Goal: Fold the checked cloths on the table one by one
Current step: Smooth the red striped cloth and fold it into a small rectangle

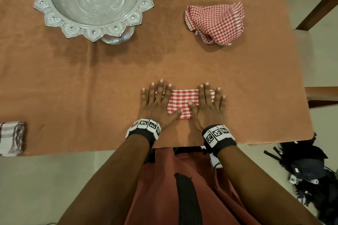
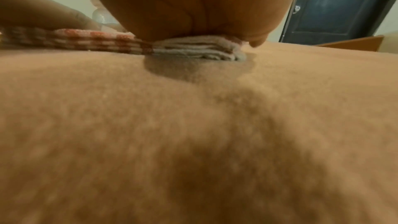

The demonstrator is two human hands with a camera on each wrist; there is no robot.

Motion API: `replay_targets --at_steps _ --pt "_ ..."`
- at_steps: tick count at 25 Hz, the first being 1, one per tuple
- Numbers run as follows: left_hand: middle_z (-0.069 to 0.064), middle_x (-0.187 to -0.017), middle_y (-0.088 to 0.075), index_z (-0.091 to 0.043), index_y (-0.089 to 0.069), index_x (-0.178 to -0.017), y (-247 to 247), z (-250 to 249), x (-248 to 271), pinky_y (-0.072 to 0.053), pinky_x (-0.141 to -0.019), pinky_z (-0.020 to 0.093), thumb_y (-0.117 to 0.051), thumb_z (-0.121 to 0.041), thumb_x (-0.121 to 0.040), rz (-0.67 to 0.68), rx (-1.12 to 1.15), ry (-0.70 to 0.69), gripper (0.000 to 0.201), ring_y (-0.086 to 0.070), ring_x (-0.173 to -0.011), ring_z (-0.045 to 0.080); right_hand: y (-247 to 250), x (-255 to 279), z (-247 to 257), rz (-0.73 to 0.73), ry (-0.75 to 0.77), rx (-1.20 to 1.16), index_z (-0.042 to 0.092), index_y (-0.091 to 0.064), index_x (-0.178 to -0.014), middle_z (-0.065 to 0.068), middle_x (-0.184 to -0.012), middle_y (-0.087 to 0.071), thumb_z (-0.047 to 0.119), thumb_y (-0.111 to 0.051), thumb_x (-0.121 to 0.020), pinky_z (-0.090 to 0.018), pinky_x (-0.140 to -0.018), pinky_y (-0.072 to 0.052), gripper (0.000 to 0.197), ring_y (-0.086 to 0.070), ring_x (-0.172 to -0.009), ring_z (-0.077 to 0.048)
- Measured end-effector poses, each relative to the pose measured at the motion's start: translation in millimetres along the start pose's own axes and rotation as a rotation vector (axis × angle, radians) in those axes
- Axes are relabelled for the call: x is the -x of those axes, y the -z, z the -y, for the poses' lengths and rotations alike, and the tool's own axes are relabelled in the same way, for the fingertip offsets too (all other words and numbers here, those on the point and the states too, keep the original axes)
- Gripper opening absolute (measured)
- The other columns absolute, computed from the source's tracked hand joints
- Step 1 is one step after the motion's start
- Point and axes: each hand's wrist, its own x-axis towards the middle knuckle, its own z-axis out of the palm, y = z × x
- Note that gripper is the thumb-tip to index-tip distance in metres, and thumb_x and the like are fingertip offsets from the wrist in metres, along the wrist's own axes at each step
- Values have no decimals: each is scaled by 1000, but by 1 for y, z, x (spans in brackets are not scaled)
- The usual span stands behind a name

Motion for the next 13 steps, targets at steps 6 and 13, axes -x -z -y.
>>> replay_targets --at_steps 6,13 --pt "8 -157 24 -22 15 -151 11 9 8 8 -117 51 -20 -65 -92 -73 282 291 81 18 -146 27 33 -11 -10 -122 -192 -430 15 -18 -151 -15 -151 -32 36 -55 -88 -47 -105 -36 76 -39 -132 -35" --pt "11 -159 -15 -12 -29 -143 14 -14 16 -1 -117 47 -50 -37 -90 -167 393 336 62 -2 -148 29 36 -24 -16 1 -338 -741 6 -62 -95 -7 -87 -65 31 -74 -77 -31 -66 -48 33 -63 -82 -28"
